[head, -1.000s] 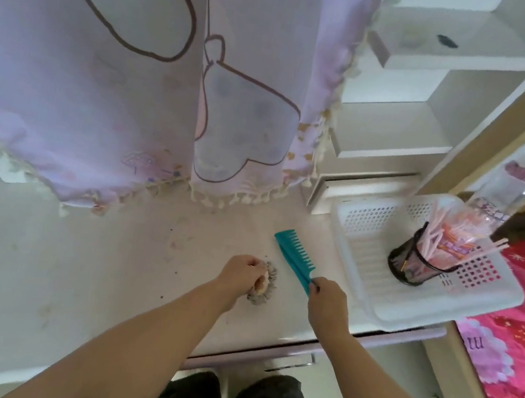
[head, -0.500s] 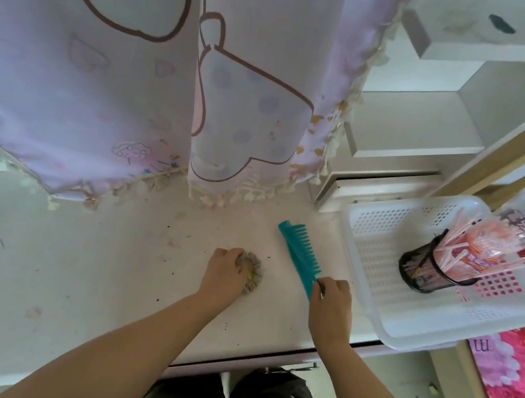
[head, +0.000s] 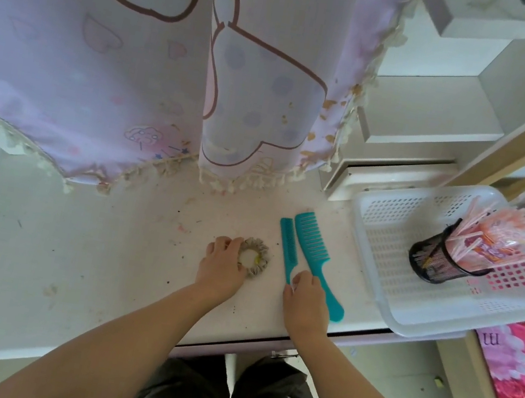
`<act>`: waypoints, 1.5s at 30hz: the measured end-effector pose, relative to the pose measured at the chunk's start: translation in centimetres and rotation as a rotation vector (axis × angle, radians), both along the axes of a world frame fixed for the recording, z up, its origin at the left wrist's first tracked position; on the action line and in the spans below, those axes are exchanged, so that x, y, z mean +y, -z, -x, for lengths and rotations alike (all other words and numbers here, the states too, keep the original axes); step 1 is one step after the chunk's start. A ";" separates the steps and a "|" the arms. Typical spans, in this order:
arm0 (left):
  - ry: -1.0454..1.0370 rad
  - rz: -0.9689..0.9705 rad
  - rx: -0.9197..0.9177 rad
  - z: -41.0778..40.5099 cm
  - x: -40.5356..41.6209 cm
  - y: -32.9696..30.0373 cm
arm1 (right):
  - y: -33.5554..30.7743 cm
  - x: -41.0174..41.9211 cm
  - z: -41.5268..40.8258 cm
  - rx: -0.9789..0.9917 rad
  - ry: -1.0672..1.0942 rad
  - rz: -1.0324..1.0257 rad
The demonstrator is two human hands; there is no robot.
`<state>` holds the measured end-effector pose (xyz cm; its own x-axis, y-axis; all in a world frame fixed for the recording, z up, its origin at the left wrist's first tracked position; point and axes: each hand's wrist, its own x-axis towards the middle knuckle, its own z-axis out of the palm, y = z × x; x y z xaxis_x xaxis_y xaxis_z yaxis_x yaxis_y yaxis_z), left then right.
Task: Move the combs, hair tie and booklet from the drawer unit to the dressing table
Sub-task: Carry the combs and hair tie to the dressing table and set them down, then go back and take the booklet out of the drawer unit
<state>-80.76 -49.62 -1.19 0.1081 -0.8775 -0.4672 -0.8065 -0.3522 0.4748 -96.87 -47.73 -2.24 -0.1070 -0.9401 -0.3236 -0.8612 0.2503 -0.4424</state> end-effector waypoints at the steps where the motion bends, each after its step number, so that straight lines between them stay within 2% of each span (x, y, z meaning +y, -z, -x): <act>1: 0.007 -0.005 0.007 -0.1 -0.2 -0.1 | -0.1 -0.1 0.1 -0.004 0.002 -0.002; 6: 0.184 0.109 -0.051 0.5 -2.1 -1.6 | -1.7 0.0 1.4 -0.001 0.120 0.061; 11: 0.668 0.348 -0.103 5.4 -2.4 -3.4 | -3.4 3.7 3.5 0.144 0.236 0.186; 15: 1.103 0.532 -0.015 9.5 2.7 -4.3 | -3.9 12.3 4.9 0.313 0.357 0.243; 17: 1.280 0.592 0.039 11.7 6.2 -4.3 | -4.0 17.9 5.6 0.396 0.482 0.196; 20: 1.531 0.595 0.021 15.2 12.3 -4.0 | -3.8 27.3 6.5 0.392 0.740 0.081; 24: 1.861 0.651 -0.015 19.7 22.8 -3.7 | -3.3 41.7 5.1 0.363 1.099 -0.003; 28: 2.137 0.700 -0.003 22.5 37.2 -3.1 | -2.7 56.5 0.9 0.348 1.398 -0.081; 34: 2.484 0.635 0.070 21.2 62.4 -1.3 | -1.6 78.4 -8.3 0.288 1.790 -0.280; 38: 2.724 0.643 0.160 18.9 76.7 -1.2 | -1.6 89.7 -14.0 0.254 2.050 -0.385; 45: 2.941 0.612 0.378 18.3 98.9 -1.5 | -1.5 106.3 -16.5 0.271 2.371 -0.377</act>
